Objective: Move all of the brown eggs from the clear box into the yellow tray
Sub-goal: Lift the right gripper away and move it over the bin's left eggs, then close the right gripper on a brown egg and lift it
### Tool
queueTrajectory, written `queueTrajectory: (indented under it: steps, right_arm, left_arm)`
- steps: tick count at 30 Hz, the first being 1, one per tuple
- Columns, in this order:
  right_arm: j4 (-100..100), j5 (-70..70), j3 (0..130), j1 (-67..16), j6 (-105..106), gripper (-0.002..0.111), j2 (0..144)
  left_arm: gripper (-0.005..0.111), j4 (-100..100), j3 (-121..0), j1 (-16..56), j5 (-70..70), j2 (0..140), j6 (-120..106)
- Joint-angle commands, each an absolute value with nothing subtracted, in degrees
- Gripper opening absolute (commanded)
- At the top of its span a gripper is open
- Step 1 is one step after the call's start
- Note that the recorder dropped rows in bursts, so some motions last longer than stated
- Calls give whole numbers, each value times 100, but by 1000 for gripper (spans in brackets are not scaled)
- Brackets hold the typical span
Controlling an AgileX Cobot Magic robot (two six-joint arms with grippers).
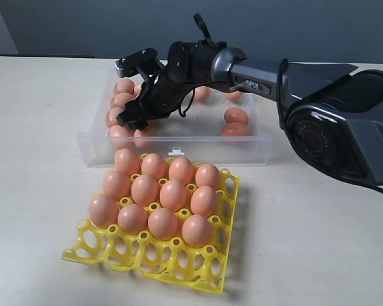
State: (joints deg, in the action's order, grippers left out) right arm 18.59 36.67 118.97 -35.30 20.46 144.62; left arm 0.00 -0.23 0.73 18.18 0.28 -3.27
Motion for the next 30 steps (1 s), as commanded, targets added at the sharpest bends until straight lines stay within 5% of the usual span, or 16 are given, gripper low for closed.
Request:
queueTrajectory:
  steps: [1,8,30]
  right_arm:
    - [1787,3586,11925,-3539,2094,54,14449]
    - [1798,3703,11925,-3539,2094,0,14391]
    - [2500,4338,11902,-3631,2157,0,13292]
  left_arm:
    - [0,0,0,49,1769,0,-324]
    - [0,0,0,49,1769,0,-324]
    - [0,0,0,49,1769,0,-324]
